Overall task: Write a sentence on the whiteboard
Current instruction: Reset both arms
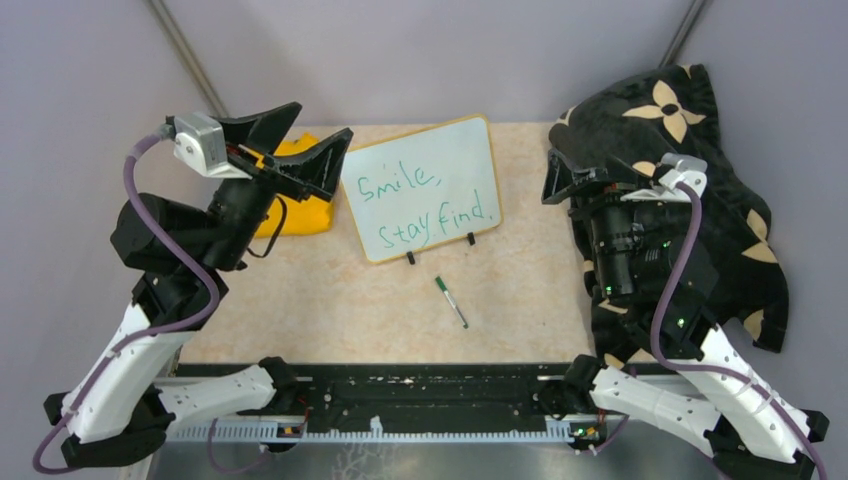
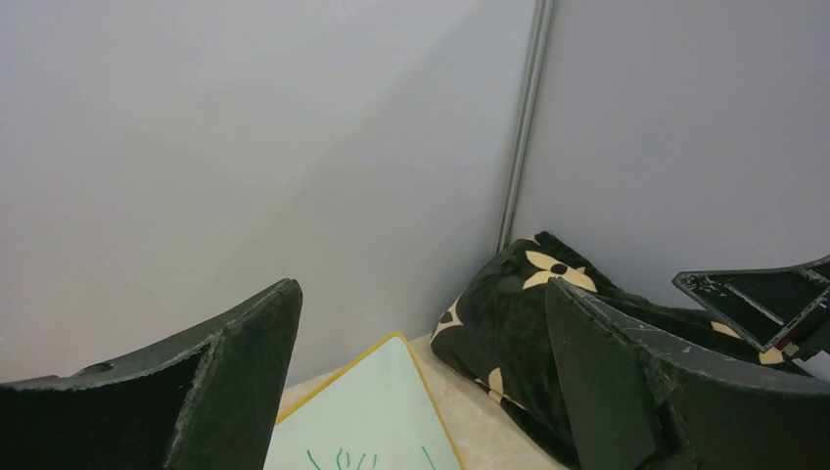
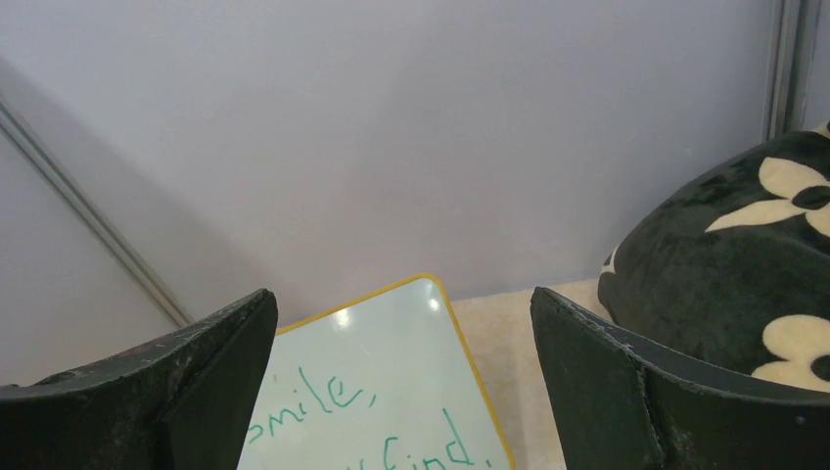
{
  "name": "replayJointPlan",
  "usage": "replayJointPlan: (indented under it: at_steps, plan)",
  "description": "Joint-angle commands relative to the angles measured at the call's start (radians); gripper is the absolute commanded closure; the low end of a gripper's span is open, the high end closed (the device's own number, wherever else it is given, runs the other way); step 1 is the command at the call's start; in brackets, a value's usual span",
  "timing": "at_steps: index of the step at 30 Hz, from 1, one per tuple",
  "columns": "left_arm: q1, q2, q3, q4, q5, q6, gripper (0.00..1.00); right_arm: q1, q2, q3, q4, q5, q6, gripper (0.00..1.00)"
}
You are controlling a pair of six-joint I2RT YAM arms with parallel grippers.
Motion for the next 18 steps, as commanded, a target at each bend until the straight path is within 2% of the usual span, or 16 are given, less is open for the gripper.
replayJointPlan:
  at_steps: [1, 18]
  plan:
    - [0.0, -0.01, -0.017, 0.01, -0.008, 0.001, 0.01, -0.005, 0.001, 0.006, 0.027, -0.003, 0.007, 0.01]
    - [0.0, 0.001, -0.005, -0.046, -0.088, -0.005, 0.01, -0.005, 0.008, -0.01, 0.041, -0.001, 0.002, 0.01]
